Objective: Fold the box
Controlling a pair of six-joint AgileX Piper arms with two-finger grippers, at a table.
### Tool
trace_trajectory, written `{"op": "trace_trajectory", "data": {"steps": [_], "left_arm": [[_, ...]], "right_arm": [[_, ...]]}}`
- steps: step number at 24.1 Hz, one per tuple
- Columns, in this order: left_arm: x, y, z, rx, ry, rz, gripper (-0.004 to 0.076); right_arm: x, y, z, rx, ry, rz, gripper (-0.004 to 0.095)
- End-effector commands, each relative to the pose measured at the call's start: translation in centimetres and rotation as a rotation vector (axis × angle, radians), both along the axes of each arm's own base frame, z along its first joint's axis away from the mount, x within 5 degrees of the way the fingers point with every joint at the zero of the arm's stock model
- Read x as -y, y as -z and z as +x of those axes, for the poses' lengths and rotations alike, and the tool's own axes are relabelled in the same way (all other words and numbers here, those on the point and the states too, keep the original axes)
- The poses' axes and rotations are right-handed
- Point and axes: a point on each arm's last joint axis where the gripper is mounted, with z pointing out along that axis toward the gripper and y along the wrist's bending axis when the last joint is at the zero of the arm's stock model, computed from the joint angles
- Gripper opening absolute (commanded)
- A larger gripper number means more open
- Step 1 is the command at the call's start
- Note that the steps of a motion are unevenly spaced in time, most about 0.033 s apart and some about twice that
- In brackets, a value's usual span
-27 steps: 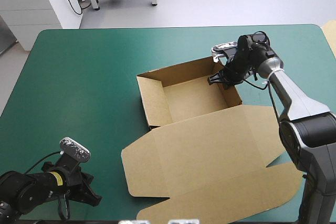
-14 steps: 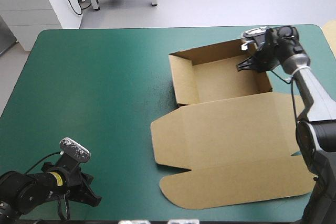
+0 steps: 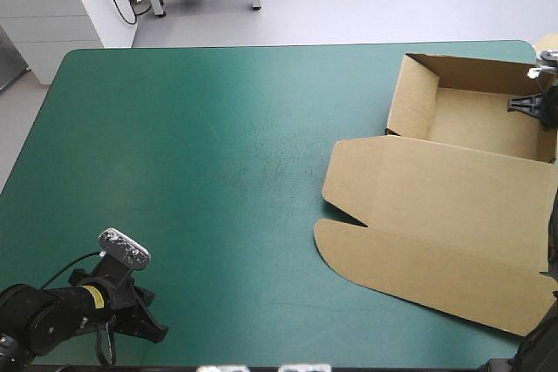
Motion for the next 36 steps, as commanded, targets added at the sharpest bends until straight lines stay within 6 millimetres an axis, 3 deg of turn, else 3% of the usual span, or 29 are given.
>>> {"op": "trace_trajectory", "data": {"steps": [1,4,11,13,15,16,17,20,25,29,31,33,36], "left_arm": [[0.2,-0.9,0.3,0.046,-0.009,-0.035,-0.0008],[0.2,-0.9,0.3,0.046,-0.009,-0.035,-0.0008],[0.2,-0.9,0.4,0.047,-0.007,-0.032,-0.0008],[0.2,-0.8,0.4,0.045,-0.013,-0.031,-0.0008],[0.2,-0.8,0.4,0.049,-0.006,-0.028,-0.0008],[0.2,-0.8,0.4,0.049,-0.005,-0.028,-0.0008],[0.2,-0.8,0.4,0.049,-0.005,-0.028,-0.0008],[0.2,-0.8,0.4,0.049,-0.005,-0.028,-0.0008],[0.2,-0.8,0.4,0.049,-0.005,-0.028,-0.0008],[0.2,-0.8,0.4,0.048,-0.005,-0.031,-0.0008],[0.2,-0.8,0.4,0.048,-0.005,-0.031,-0.0008],[0.2,-0.8,0.4,0.048,-0.005,-0.031,-0.0008],[0.2,-0.8,0.4,0.048,-0.005,-0.031,-0.0008]], "right_arm": [[2.7,-3.7,-2.4,0.096,0.080,-0.068,-0.0021],[4.9,-3.6,-3.8,0.075,0.145,-0.062,-0.0021],[7.4,-3.6,-5.0,0.107,0.260,-0.057,-0.0018],[7.6,-3.6,-5.1,0.106,0.253,-0.066,0.0006],[7.6,-3.6,-5.1,0.106,0.239,-0.072,0.0093],[7.5,-3.6,-5.0,0.110,0.239,-0.062,0.0263],[7.5,-3.6,-5.0,0.112,0.237,-0.058,0.0354],[7.4,-3.6,-4.9,0.123,0.247,-0.040,0.0944],[7.3,-3.9,-5.1,0.128,0.247,-0.043,0.0930],[6.5,-5.9,-6.0,0.172,0.216,-0.064,0.0929],[5.9,-7.0,-6.4,0.200,0.184,-0.057,0.0877],[5.1,-7.9,-6.8,0.236,0.164,-0.030,0.0747],[3.7,-9.4,-7.5,0.281,0.113,0.030,0.0400]]}}
